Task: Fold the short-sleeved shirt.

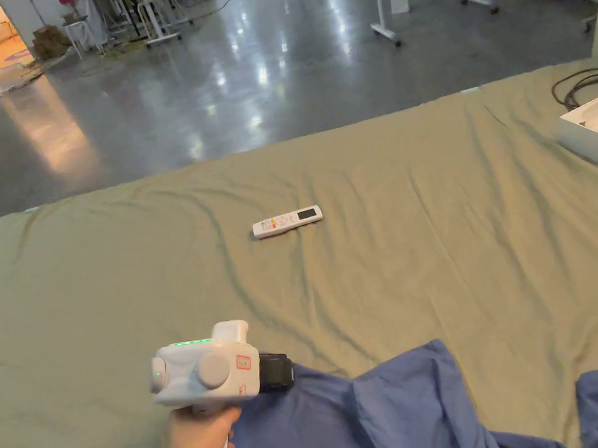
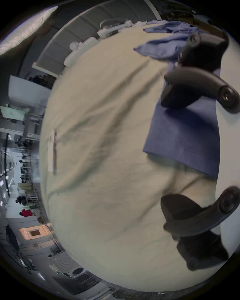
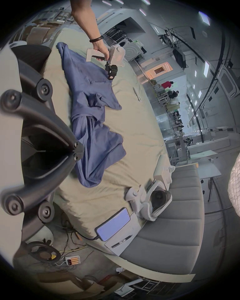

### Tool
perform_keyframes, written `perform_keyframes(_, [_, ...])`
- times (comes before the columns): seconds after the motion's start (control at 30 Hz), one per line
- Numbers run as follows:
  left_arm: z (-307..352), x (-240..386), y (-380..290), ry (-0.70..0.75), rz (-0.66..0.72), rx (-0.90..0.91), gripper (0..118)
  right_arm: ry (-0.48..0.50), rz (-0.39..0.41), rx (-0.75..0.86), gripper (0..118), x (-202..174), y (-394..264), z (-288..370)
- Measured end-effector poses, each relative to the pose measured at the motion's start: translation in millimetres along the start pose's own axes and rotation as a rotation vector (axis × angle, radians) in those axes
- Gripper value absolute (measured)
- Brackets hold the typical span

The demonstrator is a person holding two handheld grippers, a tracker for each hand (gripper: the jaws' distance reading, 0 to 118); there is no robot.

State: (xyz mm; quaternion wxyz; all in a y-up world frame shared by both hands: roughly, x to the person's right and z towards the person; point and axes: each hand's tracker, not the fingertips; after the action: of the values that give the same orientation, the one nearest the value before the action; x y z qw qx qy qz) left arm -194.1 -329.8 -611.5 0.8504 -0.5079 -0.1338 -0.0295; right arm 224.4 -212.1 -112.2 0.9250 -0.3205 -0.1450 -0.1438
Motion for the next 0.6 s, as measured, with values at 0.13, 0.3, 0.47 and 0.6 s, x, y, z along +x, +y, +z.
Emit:
perform_keyframes(0.13, [16, 14, -2, 0.019, -0.047, 0.021, 67, -0.01, -0.041, -0.014, 0, 7, -4, -1])
perform_keyframes(0.3, [20, 32, -1, 0.007, -0.127, -0.007, 23, -0.003, -0.067, -0.022, 0, 8, -6, -5])
perform_keyframes(0.47, [12, 42, 3, 0.025, -0.186, -0.059, 17, -0.041, -0.067, -0.018, 22, 15, 3, -7])
perform_keyframes(0.6, [1, 37, 13, 0.018, -0.16, -0.104, 17, -0.052, -0.088, -0.074, 96, 31, 14, -32])
